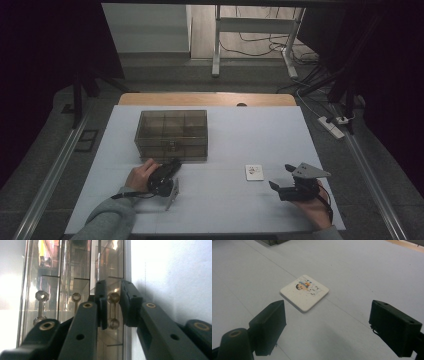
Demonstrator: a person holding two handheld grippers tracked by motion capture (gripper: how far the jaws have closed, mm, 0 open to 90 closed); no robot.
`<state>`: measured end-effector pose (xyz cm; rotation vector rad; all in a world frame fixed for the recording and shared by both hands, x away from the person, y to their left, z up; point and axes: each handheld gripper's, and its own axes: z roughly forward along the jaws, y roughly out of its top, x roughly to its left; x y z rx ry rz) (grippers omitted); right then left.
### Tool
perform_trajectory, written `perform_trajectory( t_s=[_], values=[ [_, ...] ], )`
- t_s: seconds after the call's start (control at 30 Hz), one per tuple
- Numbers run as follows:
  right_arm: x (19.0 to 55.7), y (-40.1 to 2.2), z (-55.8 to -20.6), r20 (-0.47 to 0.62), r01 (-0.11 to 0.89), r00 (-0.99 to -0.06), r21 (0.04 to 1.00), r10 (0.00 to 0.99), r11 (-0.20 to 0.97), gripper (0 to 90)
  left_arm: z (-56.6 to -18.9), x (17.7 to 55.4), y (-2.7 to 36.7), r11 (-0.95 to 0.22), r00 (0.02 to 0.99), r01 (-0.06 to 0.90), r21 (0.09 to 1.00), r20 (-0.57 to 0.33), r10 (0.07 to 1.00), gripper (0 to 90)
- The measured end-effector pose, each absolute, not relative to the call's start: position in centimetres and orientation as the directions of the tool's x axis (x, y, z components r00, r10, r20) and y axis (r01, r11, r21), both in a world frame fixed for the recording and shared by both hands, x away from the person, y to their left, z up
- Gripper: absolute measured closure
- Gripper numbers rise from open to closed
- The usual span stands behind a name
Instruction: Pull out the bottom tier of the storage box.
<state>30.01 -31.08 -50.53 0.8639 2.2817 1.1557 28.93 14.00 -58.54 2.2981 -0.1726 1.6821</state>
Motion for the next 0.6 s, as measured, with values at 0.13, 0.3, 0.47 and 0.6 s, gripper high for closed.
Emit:
perform_trajectory(
  t_s=[0.13, 0.3, 0.47, 0.6],
  values=[
    [30.0, -31.0, -50.5, -0.101, 0.332, -0.709, 0.825, 0.698, 0.456, 13.7, -58.2, 28.7, 14.0, -0.948, 0.32, -0.259, 0.185, 0.942, 0.096, 66.8],
    [30.0, -31.0, -50.5, -0.104, 0.329, -0.709, 0.826, 0.697, 0.458, 13.7, -57.4, 28.5, 14.0, -0.942, 0.366, -0.218, 0.256, 0.916, 0.164, 60.4],
    [29.9, -31.1, -50.4, -0.105, 0.328, -0.708, 0.827, 0.699, 0.457, 13.7, -56.3, 28.3, 14.3, -0.924, 0.405, -0.181, 0.337, 0.882, 0.242, 55.8],
    [30.0, -31.0, -50.4, -0.105, 0.328, -0.705, 0.828, 0.701, 0.454, 13.7, -55.3, 27.9, 14.5, -0.908, 0.413, -0.165, 0.385, 0.863, 0.291, 54.8]
  ],
)
